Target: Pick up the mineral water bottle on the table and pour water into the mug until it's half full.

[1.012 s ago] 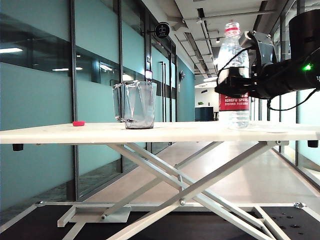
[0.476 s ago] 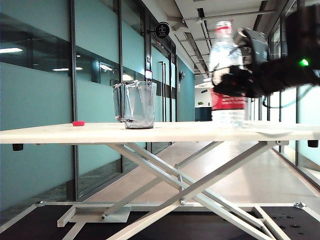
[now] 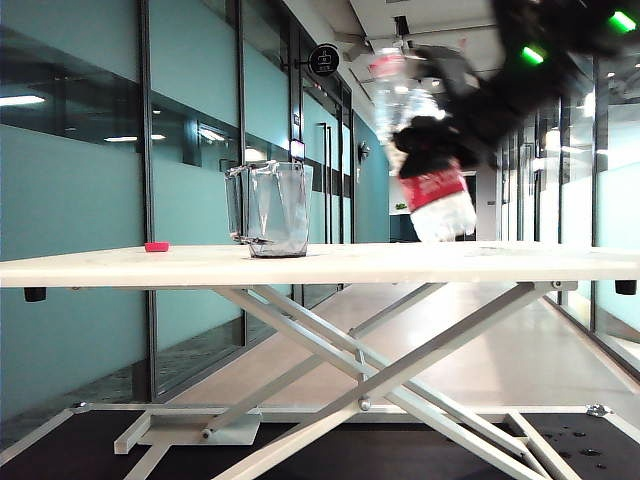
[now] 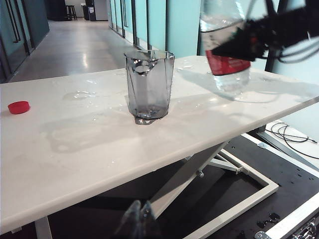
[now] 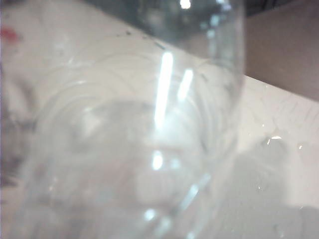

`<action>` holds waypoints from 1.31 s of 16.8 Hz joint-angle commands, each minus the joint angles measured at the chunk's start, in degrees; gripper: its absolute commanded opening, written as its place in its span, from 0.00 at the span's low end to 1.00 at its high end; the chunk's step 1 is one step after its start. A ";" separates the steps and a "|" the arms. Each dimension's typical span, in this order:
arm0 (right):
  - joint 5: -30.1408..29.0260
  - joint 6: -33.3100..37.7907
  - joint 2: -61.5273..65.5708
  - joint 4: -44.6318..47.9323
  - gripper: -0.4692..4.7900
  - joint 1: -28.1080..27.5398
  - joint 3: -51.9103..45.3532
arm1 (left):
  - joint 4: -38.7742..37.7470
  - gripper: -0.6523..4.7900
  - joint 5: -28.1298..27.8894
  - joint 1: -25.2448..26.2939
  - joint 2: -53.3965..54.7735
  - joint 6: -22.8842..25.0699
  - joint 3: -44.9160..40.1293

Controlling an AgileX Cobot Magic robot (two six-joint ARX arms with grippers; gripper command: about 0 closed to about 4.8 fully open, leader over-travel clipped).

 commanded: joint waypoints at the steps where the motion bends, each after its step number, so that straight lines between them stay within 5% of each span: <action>1: 7.96 -11.15 -0.98 -5.05 0.37 3.48 6.16 | 0.35 0.11 -0.20 0.04 0.07 0.09 0.11; 7: 19.78 -27.65 -0.87 -9.92 0.37 6.82 8.87 | 0.26 0.11 -0.20 0.04 0.07 0.09 0.11; 22: 24.70 -43.71 1.70 -9.40 0.37 6.93 8.87 | -0.55 0.11 -0.20 0.02 0.09 0.98 0.11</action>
